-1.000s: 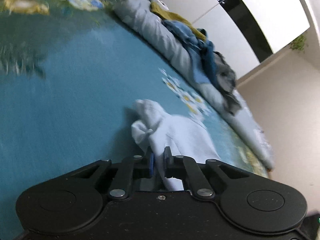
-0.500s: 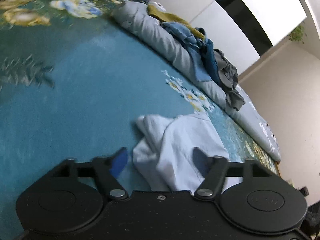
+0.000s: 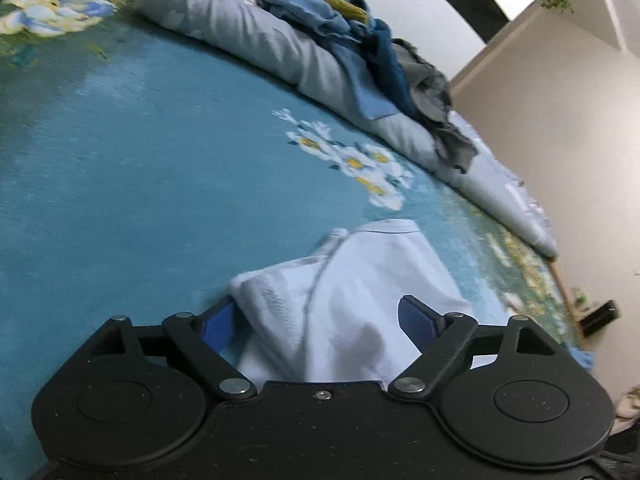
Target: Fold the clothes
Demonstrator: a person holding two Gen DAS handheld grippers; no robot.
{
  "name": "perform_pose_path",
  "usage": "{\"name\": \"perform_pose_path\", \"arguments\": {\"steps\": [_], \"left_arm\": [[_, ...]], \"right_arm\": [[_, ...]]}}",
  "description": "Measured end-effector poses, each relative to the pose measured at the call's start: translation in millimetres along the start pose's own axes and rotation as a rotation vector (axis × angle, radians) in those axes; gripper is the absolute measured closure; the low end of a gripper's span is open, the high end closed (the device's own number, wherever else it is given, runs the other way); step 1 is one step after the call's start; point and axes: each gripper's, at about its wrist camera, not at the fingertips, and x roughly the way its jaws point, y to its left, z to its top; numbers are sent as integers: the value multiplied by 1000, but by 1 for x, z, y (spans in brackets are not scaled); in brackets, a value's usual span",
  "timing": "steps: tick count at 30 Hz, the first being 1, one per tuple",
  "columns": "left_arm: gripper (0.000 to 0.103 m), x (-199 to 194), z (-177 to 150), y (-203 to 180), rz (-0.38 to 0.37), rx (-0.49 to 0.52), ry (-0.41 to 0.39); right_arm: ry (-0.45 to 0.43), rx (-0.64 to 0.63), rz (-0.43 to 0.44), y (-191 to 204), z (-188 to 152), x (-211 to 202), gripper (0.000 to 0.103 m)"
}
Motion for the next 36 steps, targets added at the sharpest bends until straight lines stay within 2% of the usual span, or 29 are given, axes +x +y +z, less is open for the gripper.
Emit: {"name": "perform_pose_path", "arguments": {"steps": [1, 2, 3, 4, 5, 6, 8, 11, 16, 19, 22, 27, 31, 34, 36], "left_arm": [[34, 1, -2, -1, -7, -1, 4], [42, 2, -3, -1, 0, 2, 2], [56, 2, -5, -2, 10, 8, -2], [65, 2, -5, -2, 20, 5, -4], [85, 2, -6, 0, 21, -9, -4], [91, 1, -7, 1, 13, -25, -8], [94, -7, -11, -2, -4, -21, -46], [95, -25, -18, -13, -32, -24, -115], [95, -62, -40, -39, -67, -23, -199], [96, -80, -62, -47, -94, -79, -236], [95, -80, -84, -50, -53, -68, -248], [95, -63, -102, -38, 5, -100, -175], [89, -63, -102, -29, 5, -127, -155], [80, -67, -99, -23, -17, -139, -146], [66, -72, -95, -17, -18, -144, -159]], "right_arm": [[-5, 14, 8, 0, -1, 3, 58], [-9, 26, 14, 1, -2, 7, 58], [-7, 31, 16, 2, -2, 9, 62], [-5, 36, 17, 3, -1, 12, 67], [-3, 41, 19, 3, -1, 15, 81], [1, 42, 19, 3, 1, 17, 90], [18, 24, 19, 6, 7, 19, 93], [56, -81, 10, 19, 23, 18, 95], [122, -365, -24, 62, 77, 3, 95], [153, -516, -39, 88, 111, -3, 95], [214, -598, -33, 96, 130, 0, 95], [286, -587, -101, 67, 116, 25, 95], [253, -495, -84, 38, 107, 19, 93], [219, -446, -52, 30, 105, 6, 86], [182, -412, -28, 23, 103, -5, 75]]}}
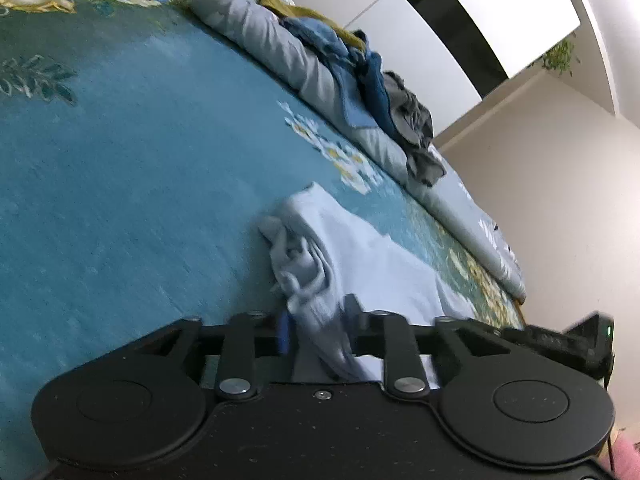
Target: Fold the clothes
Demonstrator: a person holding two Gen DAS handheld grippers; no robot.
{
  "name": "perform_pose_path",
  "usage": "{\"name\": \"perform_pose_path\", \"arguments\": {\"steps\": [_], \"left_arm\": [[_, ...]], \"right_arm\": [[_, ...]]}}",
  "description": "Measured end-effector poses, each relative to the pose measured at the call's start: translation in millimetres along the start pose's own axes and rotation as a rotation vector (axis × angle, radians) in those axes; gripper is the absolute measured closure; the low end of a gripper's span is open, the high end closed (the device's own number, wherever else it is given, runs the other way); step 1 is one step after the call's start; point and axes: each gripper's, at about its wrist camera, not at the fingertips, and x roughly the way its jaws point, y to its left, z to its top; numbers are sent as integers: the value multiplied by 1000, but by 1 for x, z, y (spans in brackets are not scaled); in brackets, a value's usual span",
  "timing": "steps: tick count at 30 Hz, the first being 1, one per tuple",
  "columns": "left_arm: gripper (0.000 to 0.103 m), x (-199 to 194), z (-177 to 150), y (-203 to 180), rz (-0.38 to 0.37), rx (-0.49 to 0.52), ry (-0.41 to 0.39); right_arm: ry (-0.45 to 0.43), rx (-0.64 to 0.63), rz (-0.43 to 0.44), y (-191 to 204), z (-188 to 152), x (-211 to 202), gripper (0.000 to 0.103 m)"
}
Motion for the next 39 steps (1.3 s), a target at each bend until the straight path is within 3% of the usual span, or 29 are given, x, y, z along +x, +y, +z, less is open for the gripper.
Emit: {"name": "perform_pose_path", "arguments": {"steps": [1, 4, 6, 10, 16, 18, 19, 21, 26, 39], "left_arm": [[63, -2, 3, 3, 2, 0, -4], [55, 3, 16, 5, 4, 25, 9], [50, 18, 24, 4, 9, 43, 58], [49, 45, 31, 7, -25, 27, 137], [47, 67, 36, 7, -90, -29, 169], [50, 70, 34, 3, -93, -16, 169], [51, 72, 33, 0, -90, -9, 168], [68, 72, 30, -4, -88, -2, 182], [90, 61, 19, -11, -74, -7, 149], [93, 4, 3, -71, -172, 53, 87]], "right_arm": [[-21, 25, 10, -4, -4, -5, 63], [-59, 90, 31, -16, -17, -12, 58], [-63, 134, 23, -25, -25, -8, 49], [-92, 218, 63, -35, -37, 3, 48], [-108, 255, 114, -31, -37, 20, 49], [-109, 248, 111, -26, -35, 24, 53], [-112, 250, 109, -24, -34, 26, 62], [-113, 274, 116, -24, -34, 26, 74], [-113, 280, 64, -12, -31, 20, 89], [-115, 44, 10, 43, -12, -49, 93]]}}
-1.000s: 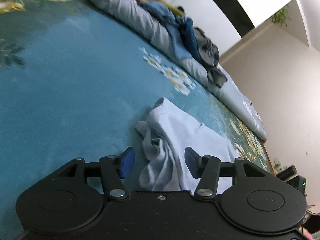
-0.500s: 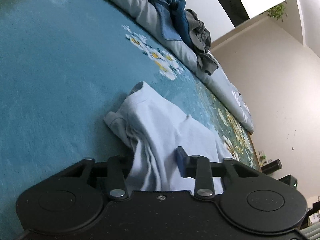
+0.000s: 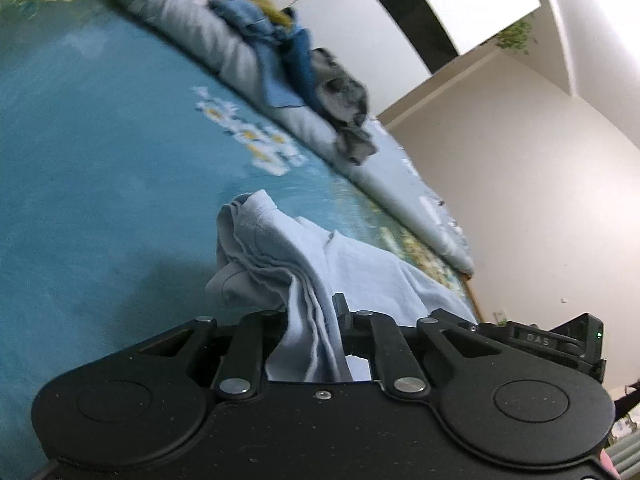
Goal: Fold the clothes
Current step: 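Grip the bundle with both tools and lift it off the bed cover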
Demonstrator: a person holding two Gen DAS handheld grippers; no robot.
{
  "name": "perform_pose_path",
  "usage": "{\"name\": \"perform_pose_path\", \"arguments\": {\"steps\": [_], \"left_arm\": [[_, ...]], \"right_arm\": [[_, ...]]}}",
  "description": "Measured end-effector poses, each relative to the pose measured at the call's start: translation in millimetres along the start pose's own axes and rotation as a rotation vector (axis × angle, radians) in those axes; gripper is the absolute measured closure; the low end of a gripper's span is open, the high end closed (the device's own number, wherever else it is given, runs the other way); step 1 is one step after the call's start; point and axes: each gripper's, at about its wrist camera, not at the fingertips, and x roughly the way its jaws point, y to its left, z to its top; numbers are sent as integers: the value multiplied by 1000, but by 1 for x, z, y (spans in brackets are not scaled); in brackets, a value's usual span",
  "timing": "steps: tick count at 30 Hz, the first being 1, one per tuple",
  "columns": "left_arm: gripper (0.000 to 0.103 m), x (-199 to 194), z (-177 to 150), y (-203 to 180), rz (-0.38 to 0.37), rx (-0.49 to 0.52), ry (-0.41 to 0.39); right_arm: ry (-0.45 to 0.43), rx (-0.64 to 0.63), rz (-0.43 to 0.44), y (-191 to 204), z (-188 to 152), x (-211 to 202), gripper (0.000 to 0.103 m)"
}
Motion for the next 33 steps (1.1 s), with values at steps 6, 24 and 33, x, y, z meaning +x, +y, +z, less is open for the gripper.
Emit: {"name": "perform_pose_path", "arguments": {"steps": [6, 24, 33], "left_arm": [[93, 8, -5, -57, -48, 92, 6], [92, 177, -69, -235, -227, 315, 213], [91, 280, -117, -316, -328, 417, 277]], "right_arm": [[-58, -50, -2, -5, 5, -57, 93], [-214, -44, -199, -136, 39, -237, 93], [-237, -53, -339, -224, 75, -315, 93]]}}
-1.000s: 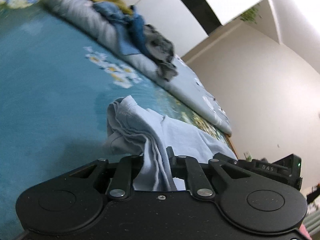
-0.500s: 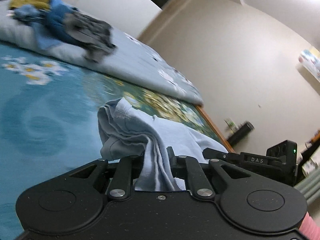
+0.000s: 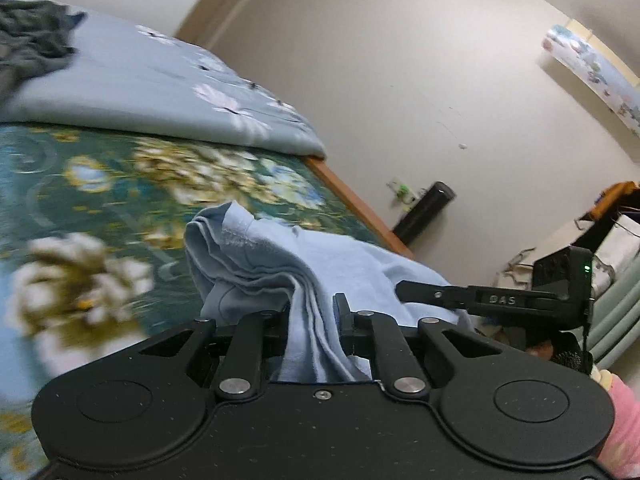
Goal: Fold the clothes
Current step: 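Grip the bundle with both tools and lift it off the bed cover, then carry the bundle toward the bed edge and open both tools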
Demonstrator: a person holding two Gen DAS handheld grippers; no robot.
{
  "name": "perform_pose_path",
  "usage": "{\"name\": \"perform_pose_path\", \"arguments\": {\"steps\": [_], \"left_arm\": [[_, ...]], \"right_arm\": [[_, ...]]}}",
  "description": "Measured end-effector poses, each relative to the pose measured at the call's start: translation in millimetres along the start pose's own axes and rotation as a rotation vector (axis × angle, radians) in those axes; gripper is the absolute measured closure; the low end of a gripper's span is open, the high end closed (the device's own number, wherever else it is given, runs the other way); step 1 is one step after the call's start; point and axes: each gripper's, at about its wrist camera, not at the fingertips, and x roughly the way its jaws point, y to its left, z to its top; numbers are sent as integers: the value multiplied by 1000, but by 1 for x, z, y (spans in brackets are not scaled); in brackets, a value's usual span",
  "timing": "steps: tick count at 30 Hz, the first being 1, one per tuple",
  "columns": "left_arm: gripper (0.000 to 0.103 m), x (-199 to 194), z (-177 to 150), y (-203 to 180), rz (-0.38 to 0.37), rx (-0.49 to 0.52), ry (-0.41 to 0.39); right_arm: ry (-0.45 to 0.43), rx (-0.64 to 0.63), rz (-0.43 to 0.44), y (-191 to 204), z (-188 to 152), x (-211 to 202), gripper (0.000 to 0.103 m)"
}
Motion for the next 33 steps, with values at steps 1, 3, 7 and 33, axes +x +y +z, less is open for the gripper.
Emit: {"name": "perform_pose_path", "arguments": {"steps": [1, 3, 7, 33], "left_arm": [[91, 11, -1, -5, -6, 11, -3], [91, 32, -5, -12, -15, 40, -23], [89, 60, -22, -19, -14, 61, -49], [47, -5, -44, 16, 240, -64, 52]], "right_arm": [[5, -5, -18, -11, 4, -1, 93], [13, -9, -48, -30, 12, 0, 93], [12, -26, -89, -61, 24, 3, 93], [-118, 46, -399, -68, -23, -18, 66]]}}
